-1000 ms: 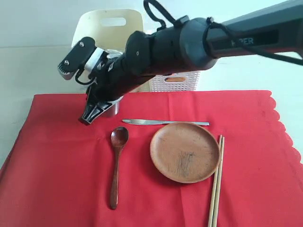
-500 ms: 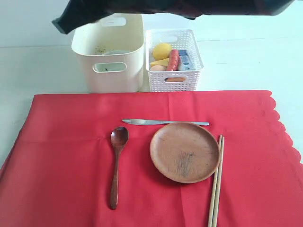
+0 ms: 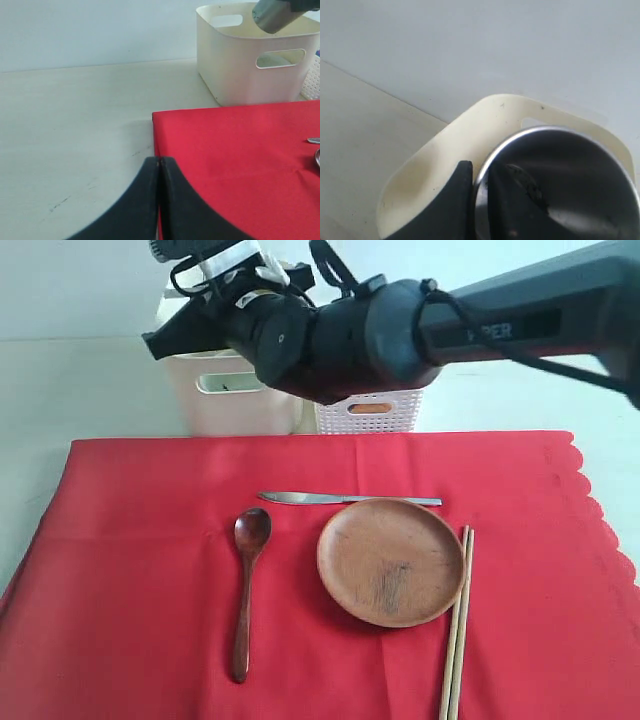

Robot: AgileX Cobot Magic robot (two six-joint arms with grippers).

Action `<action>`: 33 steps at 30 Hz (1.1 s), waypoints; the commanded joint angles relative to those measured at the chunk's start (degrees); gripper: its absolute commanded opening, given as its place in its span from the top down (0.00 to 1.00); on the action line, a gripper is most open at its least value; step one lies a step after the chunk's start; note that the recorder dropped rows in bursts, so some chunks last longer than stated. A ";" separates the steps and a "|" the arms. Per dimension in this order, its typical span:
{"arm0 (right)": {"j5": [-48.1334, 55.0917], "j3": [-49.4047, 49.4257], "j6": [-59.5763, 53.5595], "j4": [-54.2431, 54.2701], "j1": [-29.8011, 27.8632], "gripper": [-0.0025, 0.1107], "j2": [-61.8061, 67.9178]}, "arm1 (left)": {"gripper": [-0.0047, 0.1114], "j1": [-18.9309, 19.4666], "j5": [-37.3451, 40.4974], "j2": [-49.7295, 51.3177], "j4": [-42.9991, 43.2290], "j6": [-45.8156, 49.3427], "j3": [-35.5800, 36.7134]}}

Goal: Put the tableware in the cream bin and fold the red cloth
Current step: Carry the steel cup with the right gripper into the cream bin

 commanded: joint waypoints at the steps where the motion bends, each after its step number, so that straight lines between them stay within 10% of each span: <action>1: -2.19 -3.16 -0.78 3.49 0.08 0.92 2.62 | 0.94 0.12 -0.46 -0.33 -0.31 0.00 -0.04; 15: 3.26 -3.16 -6.92 3.32 0.08 0.30 2.22 | 0.94 0.12 -0.46 -0.33 -0.31 0.00 -0.04; 20: 16.32 -3.16 -12.44 4.52 0.08 0.39 -2.90 | 0.94 0.12 -0.46 -0.33 -0.31 0.00 -0.04; 33: 34.04 2.94 -4.80 -7.72 -0.64 0.98 -20.35 | 0.94 0.12 -0.46 -0.33 -0.31 0.00 -0.04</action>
